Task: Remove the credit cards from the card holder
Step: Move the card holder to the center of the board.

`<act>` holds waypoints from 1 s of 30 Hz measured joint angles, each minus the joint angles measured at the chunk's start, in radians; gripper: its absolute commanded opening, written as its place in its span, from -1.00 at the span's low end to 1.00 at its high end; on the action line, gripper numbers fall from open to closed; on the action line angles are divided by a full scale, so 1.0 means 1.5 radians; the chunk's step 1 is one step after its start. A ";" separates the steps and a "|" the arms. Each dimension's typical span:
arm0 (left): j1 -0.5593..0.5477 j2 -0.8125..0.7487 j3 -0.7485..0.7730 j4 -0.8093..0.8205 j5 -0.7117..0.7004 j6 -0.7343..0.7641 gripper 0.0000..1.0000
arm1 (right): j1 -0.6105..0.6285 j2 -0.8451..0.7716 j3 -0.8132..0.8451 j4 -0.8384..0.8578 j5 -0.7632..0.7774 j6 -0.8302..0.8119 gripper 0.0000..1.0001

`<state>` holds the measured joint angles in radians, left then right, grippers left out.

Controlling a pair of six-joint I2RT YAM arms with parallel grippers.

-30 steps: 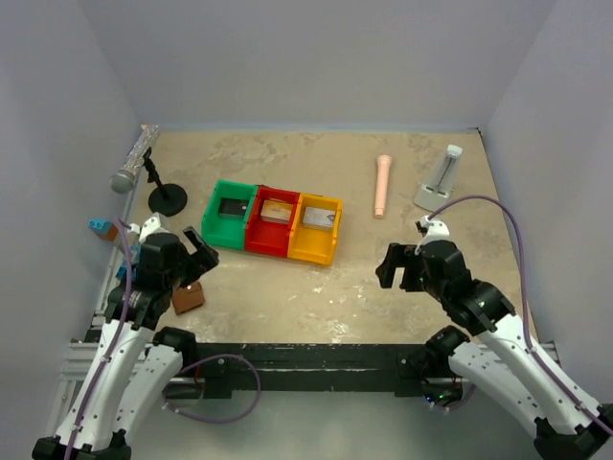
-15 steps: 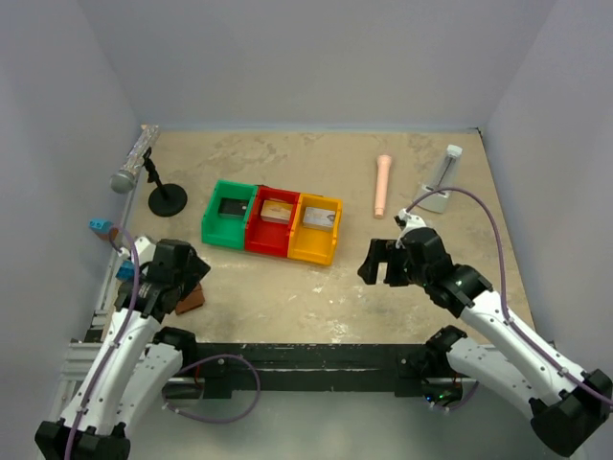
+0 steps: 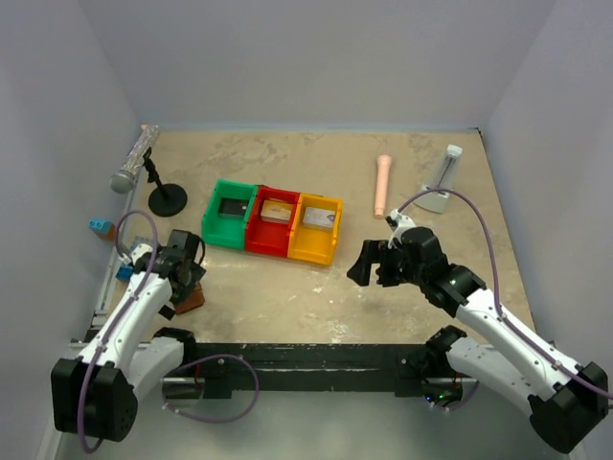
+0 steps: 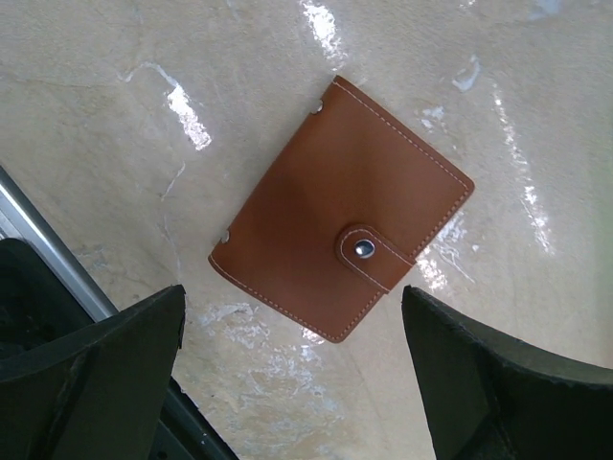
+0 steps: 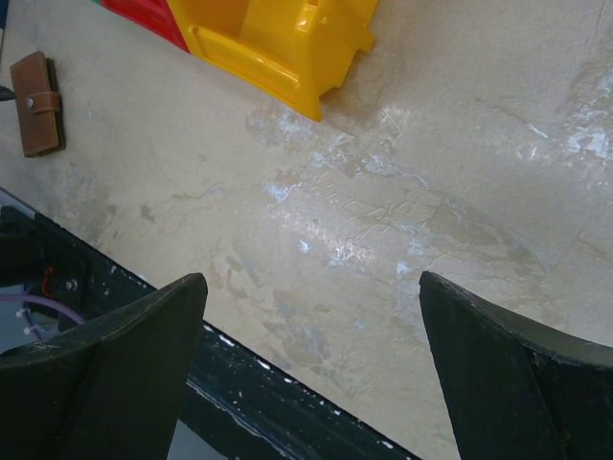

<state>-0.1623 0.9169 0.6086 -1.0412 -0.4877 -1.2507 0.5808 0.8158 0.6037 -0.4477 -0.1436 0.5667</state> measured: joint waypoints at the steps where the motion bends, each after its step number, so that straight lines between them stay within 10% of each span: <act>1: 0.009 0.020 0.002 0.005 0.002 0.004 1.00 | 0.000 -0.004 0.000 0.000 -0.004 0.000 0.95; 15: 0.030 0.188 0.031 0.053 0.041 0.049 0.88 | 0.000 -0.029 0.000 0.001 -0.024 -0.002 0.94; 30: -0.010 0.204 0.033 0.094 0.087 0.091 0.14 | 0.000 -0.016 0.000 0.001 -0.024 -0.002 0.93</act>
<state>-0.1768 1.2228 0.6582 -0.9009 -0.3576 -1.1141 0.5808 0.7918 0.6033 -0.4458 -0.1799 0.5632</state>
